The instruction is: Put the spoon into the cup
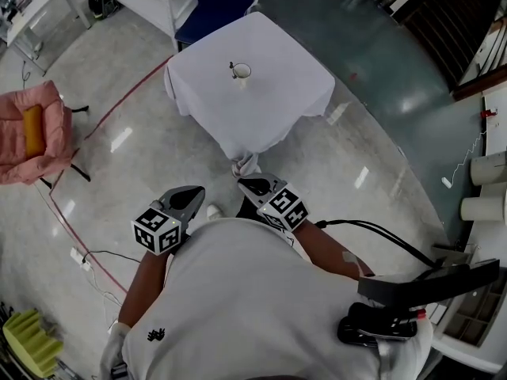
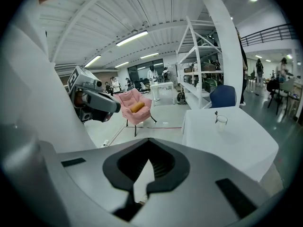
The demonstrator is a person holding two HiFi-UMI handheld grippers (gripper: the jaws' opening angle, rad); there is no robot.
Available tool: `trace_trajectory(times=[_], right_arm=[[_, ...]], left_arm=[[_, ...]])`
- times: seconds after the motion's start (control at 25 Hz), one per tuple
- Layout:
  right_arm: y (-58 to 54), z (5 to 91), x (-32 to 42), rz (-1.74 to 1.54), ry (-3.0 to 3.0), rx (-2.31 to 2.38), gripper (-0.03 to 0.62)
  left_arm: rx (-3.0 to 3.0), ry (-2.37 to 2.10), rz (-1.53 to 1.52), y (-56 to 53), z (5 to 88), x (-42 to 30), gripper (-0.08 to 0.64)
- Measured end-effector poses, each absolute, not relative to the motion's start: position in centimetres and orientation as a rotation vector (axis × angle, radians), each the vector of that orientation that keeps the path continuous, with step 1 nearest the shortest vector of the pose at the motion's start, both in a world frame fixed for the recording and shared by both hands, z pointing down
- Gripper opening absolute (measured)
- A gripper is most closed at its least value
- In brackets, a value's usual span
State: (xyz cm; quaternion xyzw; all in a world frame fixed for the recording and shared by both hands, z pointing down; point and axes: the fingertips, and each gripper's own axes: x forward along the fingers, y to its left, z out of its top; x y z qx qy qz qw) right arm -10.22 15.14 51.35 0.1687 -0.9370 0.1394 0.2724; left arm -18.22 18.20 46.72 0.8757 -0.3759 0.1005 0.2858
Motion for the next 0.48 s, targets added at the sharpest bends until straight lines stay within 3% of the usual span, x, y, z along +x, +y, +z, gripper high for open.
trace_trajectory(times=[0.48], right_arm=[[14.67,50.88,-10.95,0.342,-2.53,0.436,0.008]], left_arm=[[2.331,-1.019,0.247,17.97,46.35,-18.36,0.011]])
